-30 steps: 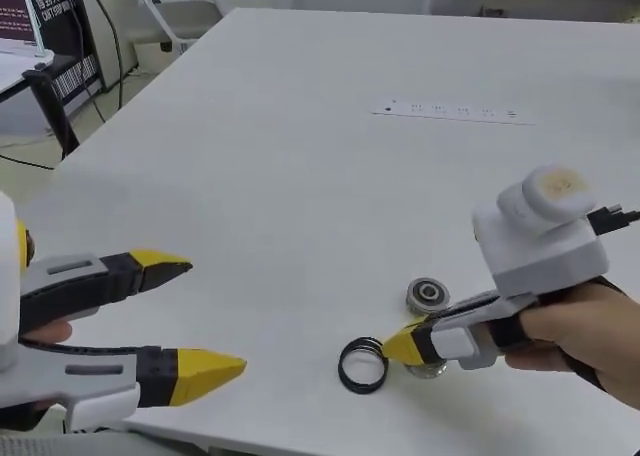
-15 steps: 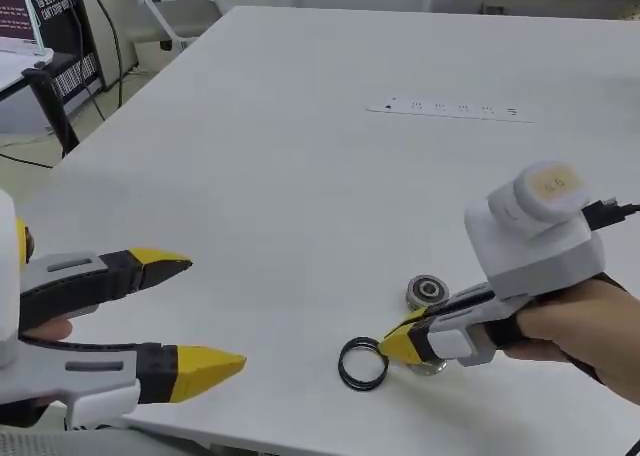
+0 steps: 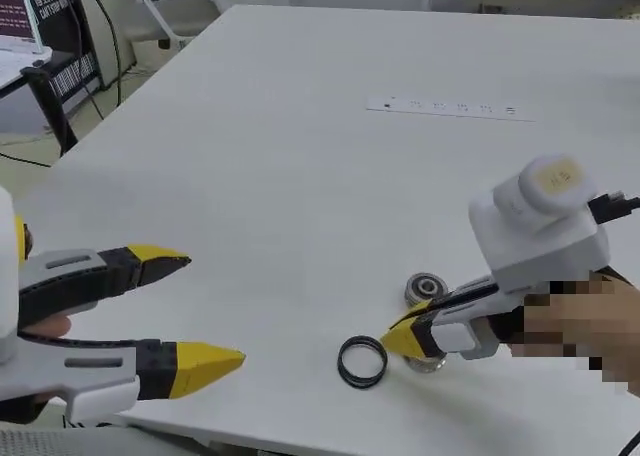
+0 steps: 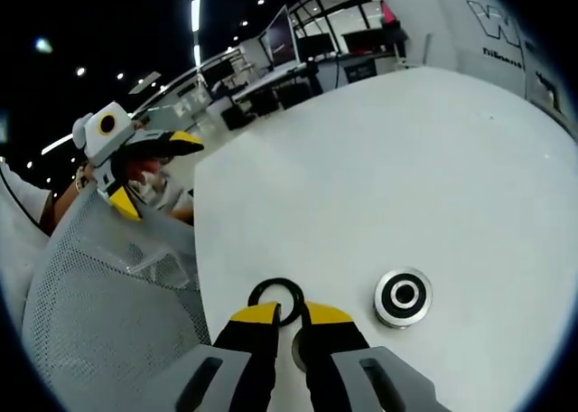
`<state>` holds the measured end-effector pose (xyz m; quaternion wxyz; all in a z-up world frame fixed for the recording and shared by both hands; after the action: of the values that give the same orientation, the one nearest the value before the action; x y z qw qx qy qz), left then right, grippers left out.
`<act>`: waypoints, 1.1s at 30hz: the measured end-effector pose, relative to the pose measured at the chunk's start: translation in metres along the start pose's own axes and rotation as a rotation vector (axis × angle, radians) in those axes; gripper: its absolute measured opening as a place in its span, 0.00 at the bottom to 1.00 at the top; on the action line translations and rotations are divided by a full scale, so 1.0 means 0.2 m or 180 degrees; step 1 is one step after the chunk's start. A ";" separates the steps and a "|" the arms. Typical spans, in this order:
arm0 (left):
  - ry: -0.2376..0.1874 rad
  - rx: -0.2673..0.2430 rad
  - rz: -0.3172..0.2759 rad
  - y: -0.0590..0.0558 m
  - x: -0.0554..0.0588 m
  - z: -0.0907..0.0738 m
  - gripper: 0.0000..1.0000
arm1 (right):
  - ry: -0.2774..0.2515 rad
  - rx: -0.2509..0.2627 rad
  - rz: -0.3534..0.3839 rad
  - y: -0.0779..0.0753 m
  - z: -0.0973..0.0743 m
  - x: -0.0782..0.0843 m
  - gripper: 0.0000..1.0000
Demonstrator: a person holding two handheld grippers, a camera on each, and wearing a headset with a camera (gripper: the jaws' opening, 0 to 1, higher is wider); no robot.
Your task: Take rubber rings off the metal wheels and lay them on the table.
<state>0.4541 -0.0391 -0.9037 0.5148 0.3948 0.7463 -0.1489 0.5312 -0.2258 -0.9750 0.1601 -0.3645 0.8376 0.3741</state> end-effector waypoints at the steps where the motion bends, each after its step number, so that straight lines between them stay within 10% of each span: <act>1: -0.0002 -0.0001 -0.0005 0.00 0.00 0.00 0.66 | -0.0006 0.0003 0.0000 0.00 0.00 0.00 0.07; 33: -0.0051 -0.0009 -0.0012 0.00 0.00 0.00 0.65 | 0.0043 0.0052 -0.0327 0.05 0.06 -0.01 0.24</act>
<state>0.4536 -0.0391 -0.9028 0.5210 0.3915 0.7431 -0.1520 0.5251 -0.2128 -0.9773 0.1764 -0.4082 0.8219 0.3560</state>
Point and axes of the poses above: the centre of the closed fingertips' face, and the gripper's own axes: z roughly forward along the fingers, y roughly to its left, x roughly out of its underside, the point moved 5 cm from there along -z, roughly backward along the fingers, and after that the axes turned 14 degrees about z, right-handed, at the moved point
